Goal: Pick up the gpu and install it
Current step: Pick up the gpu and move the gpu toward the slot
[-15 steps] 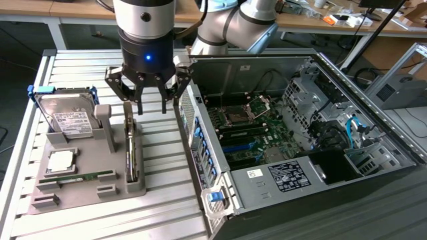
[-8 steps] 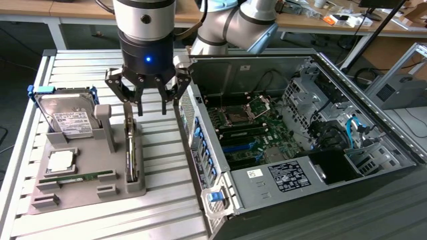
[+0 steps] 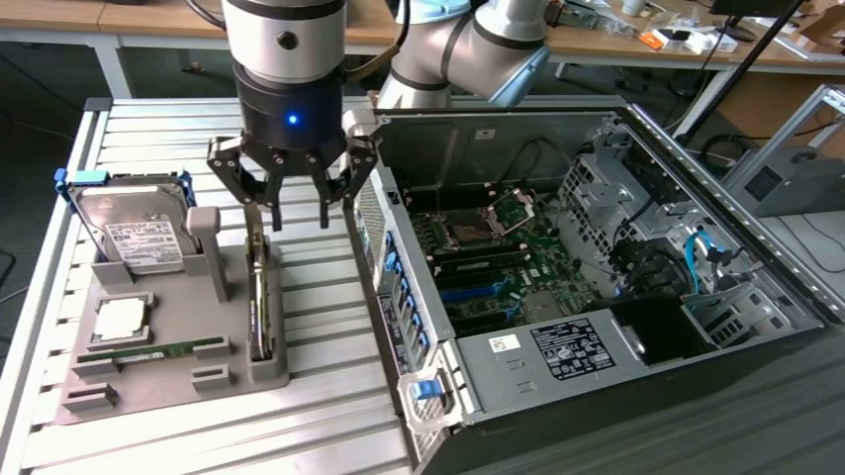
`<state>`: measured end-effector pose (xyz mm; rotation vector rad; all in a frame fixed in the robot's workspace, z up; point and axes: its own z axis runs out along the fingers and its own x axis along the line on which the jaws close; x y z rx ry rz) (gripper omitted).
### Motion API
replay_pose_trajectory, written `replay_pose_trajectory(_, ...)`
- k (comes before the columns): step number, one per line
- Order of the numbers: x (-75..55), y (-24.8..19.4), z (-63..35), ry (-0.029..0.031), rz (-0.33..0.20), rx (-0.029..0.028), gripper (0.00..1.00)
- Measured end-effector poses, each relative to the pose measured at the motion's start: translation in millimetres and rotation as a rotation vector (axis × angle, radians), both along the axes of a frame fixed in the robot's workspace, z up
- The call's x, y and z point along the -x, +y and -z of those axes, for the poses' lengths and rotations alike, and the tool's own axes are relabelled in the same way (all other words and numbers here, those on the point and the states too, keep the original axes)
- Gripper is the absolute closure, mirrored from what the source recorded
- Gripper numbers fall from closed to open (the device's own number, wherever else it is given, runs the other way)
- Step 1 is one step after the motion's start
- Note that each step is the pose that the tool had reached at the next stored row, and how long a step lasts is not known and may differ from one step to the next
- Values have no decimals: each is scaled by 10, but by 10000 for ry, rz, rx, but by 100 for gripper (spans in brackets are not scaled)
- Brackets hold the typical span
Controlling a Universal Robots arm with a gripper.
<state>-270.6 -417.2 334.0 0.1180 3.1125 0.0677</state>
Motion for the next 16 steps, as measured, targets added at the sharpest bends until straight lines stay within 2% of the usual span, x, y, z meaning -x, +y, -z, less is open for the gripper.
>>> replay_pose_trajectory(5, 14, -17, 19, 1, -1, 1, 50)
replay_pose_trajectory(16, 34, -17, 37, 1, 0, 1, 50)
